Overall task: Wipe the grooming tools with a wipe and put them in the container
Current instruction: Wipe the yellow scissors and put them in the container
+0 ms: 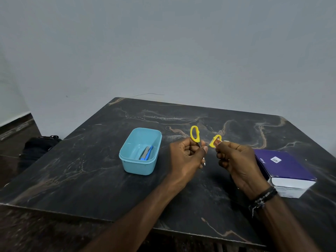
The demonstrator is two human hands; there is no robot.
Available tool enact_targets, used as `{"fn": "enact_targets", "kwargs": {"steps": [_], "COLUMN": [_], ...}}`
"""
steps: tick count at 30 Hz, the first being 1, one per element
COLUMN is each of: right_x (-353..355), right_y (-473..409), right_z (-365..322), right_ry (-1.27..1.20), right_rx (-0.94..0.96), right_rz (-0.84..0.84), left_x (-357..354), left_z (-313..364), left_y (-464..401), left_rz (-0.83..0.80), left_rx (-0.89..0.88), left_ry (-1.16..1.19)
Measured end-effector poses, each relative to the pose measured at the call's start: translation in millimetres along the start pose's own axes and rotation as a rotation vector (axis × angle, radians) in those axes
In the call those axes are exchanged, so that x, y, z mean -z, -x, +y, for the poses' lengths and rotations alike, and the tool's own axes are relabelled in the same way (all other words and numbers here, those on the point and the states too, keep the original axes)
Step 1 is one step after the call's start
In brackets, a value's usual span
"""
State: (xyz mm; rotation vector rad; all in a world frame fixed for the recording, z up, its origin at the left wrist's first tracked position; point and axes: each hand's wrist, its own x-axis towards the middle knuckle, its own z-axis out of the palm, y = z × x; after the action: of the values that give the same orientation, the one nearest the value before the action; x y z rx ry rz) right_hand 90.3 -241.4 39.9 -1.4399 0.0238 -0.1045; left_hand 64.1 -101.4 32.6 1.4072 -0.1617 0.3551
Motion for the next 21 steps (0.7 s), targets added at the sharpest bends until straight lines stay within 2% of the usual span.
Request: {"fn": "enact_targets", "kwargs": {"steps": [3,7,11,16,21], "right_x": [-0.7,3.4,5.2,1.4,2.5], "right_y": [0.7,-2.3,-1.8,-3.4,-1.3], "right_z": [-1.4,-2.3,-2.9,-3.9,-5.6], "right_ry": [-0.011,-0.09,-0.048,-0.098,-0.183], "right_rx": [-0.017,0.04,0.024,0.027,-0.042], "right_rz": [-0.029,0.061,0.013,0.031,0.002], "left_x": [1.4,-1.6,0.3,0.8,-1.4], "left_z": [-0.2,0.0,-0.6,3.0,7.6], "left_y": [-0.9,-0.6,-2.0,-4.1,-2.6], "left_rz": [0.031,-0.017,-0.027,0.073,0.079], "left_rx": [-0.017,0.001,0.044,0.101,0.172], "left_ry": [-0.006,-0.026,-0.013,0.135,0.244]}}
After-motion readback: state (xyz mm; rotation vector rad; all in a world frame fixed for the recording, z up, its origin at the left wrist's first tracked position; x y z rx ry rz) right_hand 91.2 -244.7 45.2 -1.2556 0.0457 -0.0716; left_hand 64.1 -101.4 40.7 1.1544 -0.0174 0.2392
